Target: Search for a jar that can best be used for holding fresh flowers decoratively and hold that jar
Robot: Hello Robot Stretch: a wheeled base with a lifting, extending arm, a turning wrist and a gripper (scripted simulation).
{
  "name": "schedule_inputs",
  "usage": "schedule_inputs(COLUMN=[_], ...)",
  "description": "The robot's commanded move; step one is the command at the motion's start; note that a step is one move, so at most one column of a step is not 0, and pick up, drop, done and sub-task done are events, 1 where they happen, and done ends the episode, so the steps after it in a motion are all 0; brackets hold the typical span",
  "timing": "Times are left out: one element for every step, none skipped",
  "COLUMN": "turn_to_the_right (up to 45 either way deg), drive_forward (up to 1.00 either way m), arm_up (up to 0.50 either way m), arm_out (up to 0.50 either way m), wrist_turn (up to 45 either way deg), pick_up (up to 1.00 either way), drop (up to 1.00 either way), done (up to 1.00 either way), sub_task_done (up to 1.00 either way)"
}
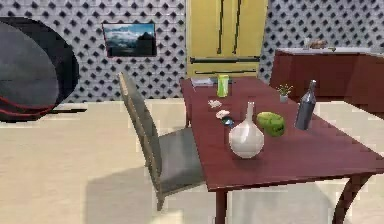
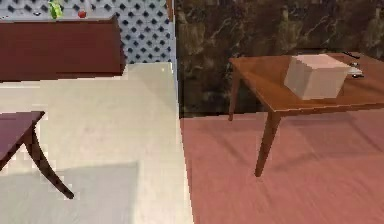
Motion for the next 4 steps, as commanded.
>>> schedule_inputs(turn_to_the_right=[-45.0, -24.0, 45.0, 15.0], drive_forward=[0.00, 0.00, 0.00, 0.00], arm_up=[0.00, 0.00, 0.00, 0.00], arm_out=[0.00, 0.00, 0.00, 0.00], wrist_turn=[0.0, 0.0, 0.0, 0.0], pick_up=[0.00, 0.00, 0.00, 0.00], drop=[0.00, 0.00, 0.00, 0.00], done=[0.00, 0.00, 0.00, 0.00], sub_task_done=[0.00, 0.00, 0.00, 0.00])
